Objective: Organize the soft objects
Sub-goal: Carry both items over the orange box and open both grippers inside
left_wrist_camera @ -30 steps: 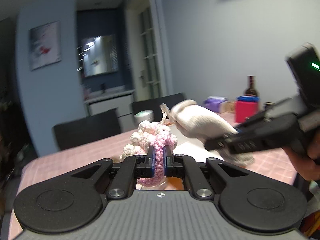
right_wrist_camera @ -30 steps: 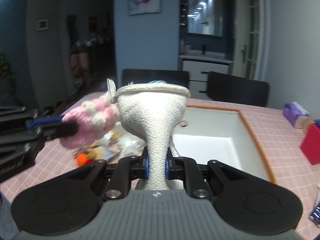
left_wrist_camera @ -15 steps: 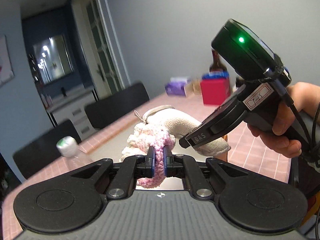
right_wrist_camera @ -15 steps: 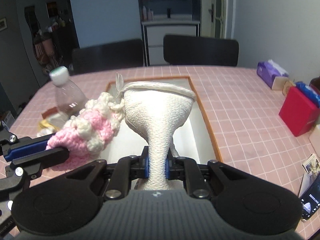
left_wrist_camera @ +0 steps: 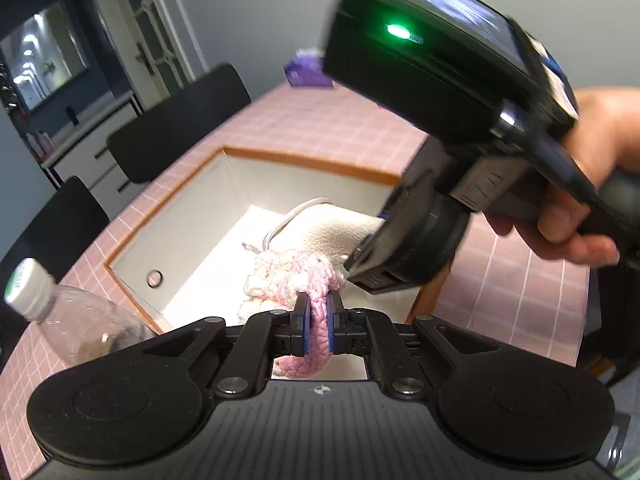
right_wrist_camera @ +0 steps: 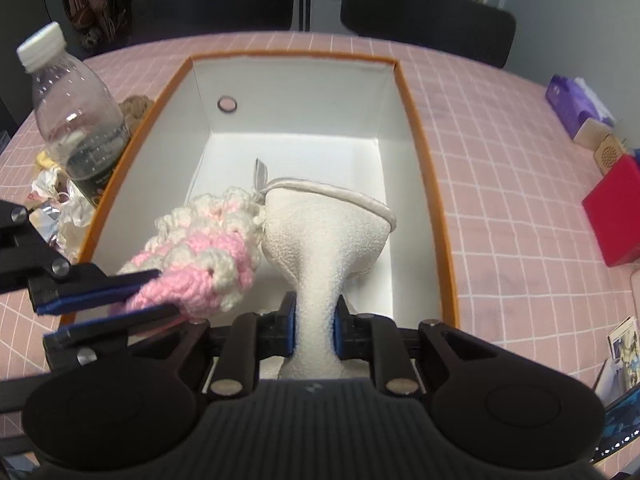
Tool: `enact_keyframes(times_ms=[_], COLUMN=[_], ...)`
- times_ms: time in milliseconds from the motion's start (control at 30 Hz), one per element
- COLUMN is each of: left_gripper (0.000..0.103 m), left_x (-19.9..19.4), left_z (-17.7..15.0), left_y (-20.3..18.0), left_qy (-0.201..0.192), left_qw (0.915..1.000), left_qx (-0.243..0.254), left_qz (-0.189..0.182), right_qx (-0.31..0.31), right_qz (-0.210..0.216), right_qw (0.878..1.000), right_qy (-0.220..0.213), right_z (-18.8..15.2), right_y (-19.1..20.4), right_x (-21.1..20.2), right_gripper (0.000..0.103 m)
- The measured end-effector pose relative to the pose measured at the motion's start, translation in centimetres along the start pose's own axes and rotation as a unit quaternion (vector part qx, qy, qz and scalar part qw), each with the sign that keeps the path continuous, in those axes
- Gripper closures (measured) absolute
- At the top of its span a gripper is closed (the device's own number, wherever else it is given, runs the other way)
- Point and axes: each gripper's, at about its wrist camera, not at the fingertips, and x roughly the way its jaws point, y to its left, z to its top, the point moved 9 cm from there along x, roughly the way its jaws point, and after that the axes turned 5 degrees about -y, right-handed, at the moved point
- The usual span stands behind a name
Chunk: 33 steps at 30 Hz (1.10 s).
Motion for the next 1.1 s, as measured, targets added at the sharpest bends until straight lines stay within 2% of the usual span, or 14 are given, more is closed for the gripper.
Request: enact_keyframes(times_ms=[233, 367, 467, 533, 600, 667, 767, 900, 1100], left_gripper=[0.093, 0.089, 0.085, 0.083, 0.081, 0.070, 0.061, 0.058, 0.050], left_x=[2.3, 3.3, 4.0, 4.3, 4.8, 5.0, 4.1, 2.8, 1.0], left_z=[-2.0, -2.7, -3.0, -3.1, -2.8, -1.9, -1.6, -1.3, -0.7], left_y=[0.5, 1.2, 1.7, 2.1, 2.7, 3.2, 3.2, 2.9, 2.7], left_qy=[0.053, 0.070, 0.079, 0.079, 0.079, 0.074, 0.059, 0.036, 0.012], left_qw=[0.9985, 0.9974, 0.9965, 0.9964, 0.9963, 0.9969, 0.9982, 0.9992, 0.9997], left_qx=[0.007, -0.008, -0.013, -0.016, -0.022, -0.019, -0.014, 0.001, -0.002], left_qz=[-0.012, -0.017, -0.026, -0.026, -0.025, -0.018, -0.003, 0.018, 0.021], right_qx=[-0.014, -0.021, -0.034, -0.038, -0.039, -0.039, -0.038, -0.033, -0.036], right_qz=[0.007, 0.006, 0.003, 0.001, 0.000, 0.001, 0.002, 0.002, -0.006], right_qw=[0.998, 0.996, 0.995, 0.995, 0.995, 0.995, 0.996, 0.997, 0.998], right_qy=[0.056, 0.086, 0.091, 0.092, 0.093, 0.092, 0.086, 0.073, 0.057], right_z=[-0.3, -0.4, -0.4, -0.6, -0.6, -0.5, -0.6, -0.2, 0.3], right_y=[0.5, 1.0, 1.3, 1.2, 1.2, 1.5, 1.2, 1.2, 1.4], right_x=[3.6, 5.7, 6.3, 6.4, 6.3, 6.4, 5.8, 4.5, 2.4], right_gripper=[0.083, 0.068, 0.064, 0.064, 0.058, 0.058, 0.056, 0.050, 0.048])
